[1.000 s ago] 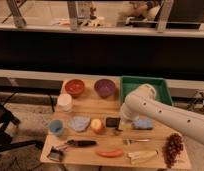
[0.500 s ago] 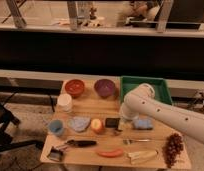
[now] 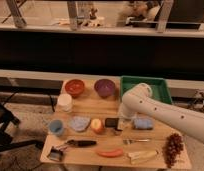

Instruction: Place eraser in metal cup

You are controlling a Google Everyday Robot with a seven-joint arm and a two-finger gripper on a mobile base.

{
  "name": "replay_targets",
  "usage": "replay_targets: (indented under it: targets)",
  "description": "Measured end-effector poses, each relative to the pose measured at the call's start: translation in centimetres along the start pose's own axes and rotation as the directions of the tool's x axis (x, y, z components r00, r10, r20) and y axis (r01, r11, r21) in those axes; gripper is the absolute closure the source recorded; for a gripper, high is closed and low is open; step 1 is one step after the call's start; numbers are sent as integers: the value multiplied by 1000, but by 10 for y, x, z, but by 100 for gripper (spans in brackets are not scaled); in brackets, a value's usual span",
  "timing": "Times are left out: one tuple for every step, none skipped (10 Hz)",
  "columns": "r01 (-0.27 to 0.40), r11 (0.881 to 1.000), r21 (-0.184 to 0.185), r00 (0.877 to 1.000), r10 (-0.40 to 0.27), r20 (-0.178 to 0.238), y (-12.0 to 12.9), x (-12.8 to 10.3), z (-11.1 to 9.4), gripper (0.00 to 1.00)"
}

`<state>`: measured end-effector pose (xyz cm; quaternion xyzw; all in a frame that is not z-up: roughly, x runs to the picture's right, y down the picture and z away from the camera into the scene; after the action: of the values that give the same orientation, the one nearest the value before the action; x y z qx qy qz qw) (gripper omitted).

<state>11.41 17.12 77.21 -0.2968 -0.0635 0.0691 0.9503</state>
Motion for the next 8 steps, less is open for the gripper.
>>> replay_targets:
  targets:
    - [-3, 1000, 5, 1000, 3, -2, -1, 1, -2, 20]
    - [-4, 1000, 8, 1000, 4, -4, -1, 2, -4, 20]
    - [-4, 1000, 10, 1000, 4, -6, -1, 3, -5, 20]
    - [-4, 1000, 10, 1000, 4, -8, -1, 3, -6, 20]
    - [-4, 1000, 10, 1000, 4, -10, 0, 3, -7, 20]
    - [-2, 1000, 8, 1000, 2, -10, 0, 3, -8, 20]
    - [5, 1000, 5, 1000, -5, -12, 1, 2, -8, 20]
    - [8, 1000, 6, 1000, -8, -14, 1, 2, -9, 20]
